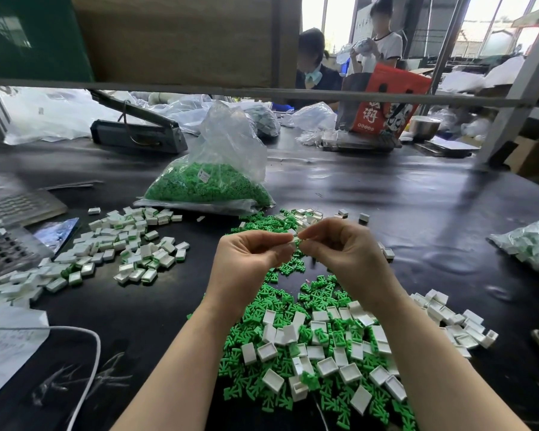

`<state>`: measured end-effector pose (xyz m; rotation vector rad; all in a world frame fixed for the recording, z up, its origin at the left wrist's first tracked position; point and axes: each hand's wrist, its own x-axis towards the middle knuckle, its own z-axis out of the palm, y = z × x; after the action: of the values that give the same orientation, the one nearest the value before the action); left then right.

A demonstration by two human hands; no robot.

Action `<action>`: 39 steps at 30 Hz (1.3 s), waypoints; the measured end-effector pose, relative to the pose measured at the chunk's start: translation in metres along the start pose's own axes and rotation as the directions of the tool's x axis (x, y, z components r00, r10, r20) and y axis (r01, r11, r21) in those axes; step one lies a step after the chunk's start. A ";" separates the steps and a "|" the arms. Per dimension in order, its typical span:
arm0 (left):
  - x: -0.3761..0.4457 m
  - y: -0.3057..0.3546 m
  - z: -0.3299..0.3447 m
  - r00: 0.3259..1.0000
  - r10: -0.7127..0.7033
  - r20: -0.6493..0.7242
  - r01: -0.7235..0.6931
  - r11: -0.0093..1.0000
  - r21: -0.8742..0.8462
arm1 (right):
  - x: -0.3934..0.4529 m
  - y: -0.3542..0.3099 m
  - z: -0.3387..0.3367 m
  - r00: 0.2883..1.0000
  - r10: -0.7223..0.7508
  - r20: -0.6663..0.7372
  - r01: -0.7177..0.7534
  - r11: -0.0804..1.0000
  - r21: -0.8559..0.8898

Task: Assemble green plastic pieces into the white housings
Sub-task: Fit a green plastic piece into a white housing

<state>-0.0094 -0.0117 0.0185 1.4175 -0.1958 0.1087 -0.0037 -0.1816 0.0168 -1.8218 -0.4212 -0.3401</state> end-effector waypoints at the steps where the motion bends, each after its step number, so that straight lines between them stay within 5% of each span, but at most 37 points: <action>1: 0.001 0.000 -0.001 1.000 0.007 0.008 -0.008 1.000 0.018 | 0.000 0.002 -0.001 0.999 0.026 0.025 -0.025 0.999 -0.045; 7: 0.003 -0.005 -0.002 0.999 0.025 0.024 -0.028 0.989 0.147 | -0.001 0.006 0.005 0.981 0.060 0.186 0.023 0.910 -0.413; 24: 0.003 -0.006 -0.010 0.986 0.045 0.158 -0.091 0.950 0.300 | -0.004 0.000 -0.001 0.944 0.087 0.319 0.038 0.929 -0.367; 39: 0.005 -0.013 -0.012 0.981 0.124 0.152 -0.167 0.932 0.320 | -0.003 0.007 0.006 0.954 0.112 0.280 -0.009 0.938 -0.345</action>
<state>-0.0014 -0.0023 0.0057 1.7481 -0.4058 0.1787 -0.0028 -0.1780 0.0076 -2.2337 -0.5363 -0.0967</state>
